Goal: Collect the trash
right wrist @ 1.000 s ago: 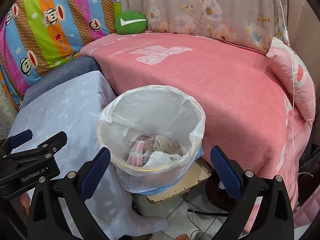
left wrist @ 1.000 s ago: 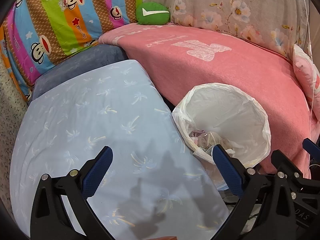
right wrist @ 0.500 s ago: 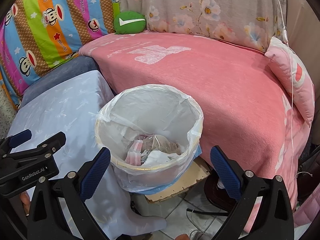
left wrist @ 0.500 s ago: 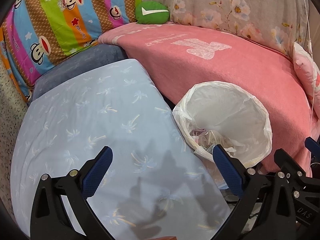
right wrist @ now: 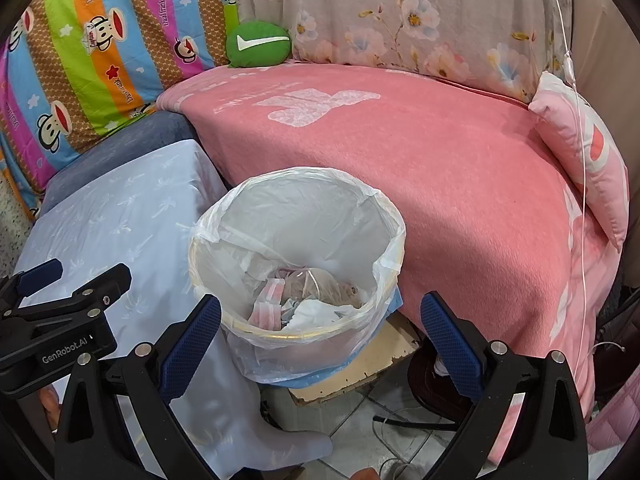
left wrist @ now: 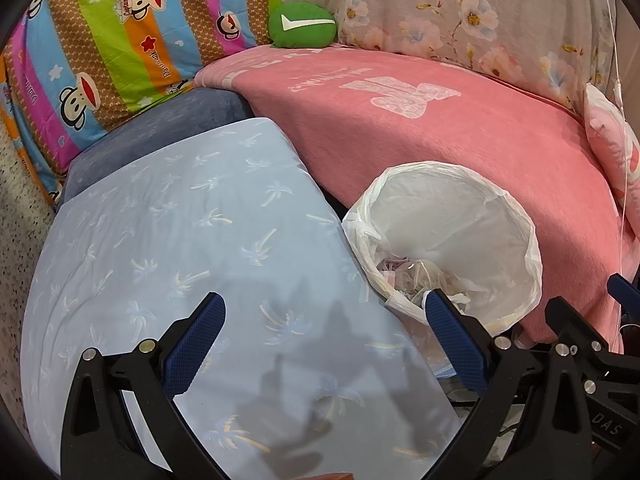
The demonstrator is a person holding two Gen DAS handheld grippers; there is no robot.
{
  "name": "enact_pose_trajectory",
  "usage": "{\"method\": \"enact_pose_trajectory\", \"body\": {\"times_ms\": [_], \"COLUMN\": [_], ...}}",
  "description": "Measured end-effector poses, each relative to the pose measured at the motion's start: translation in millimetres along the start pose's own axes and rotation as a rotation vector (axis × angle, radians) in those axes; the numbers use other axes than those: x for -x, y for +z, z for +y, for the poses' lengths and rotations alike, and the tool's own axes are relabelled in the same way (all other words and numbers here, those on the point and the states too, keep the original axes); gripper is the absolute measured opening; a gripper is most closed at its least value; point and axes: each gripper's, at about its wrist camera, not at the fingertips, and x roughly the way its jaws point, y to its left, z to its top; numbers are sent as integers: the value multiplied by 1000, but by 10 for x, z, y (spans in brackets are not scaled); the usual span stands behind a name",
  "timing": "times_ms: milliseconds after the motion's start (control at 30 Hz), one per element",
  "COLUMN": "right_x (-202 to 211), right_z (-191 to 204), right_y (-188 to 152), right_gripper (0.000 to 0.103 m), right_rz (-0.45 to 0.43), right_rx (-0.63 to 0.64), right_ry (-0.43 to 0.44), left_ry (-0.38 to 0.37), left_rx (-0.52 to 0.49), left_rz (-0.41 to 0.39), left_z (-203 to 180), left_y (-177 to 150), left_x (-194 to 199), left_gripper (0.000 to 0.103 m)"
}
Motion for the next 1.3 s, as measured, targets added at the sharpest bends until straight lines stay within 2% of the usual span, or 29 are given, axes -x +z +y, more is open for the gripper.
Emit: {"method": "enact_pose_trajectory", "body": {"times_ms": [1300], "right_x": [-20], "right_z": [-19], "right_y": [-92], "right_gripper": [97], "right_rz": [6], "right_rx": [-8], "right_ry": [-3], "left_ry": [-2], "left_rx": [-4], "left_rz": [-1], "left_z": [-36], "left_y": [-40], "left_x": [-11], "left_gripper": [96]}}
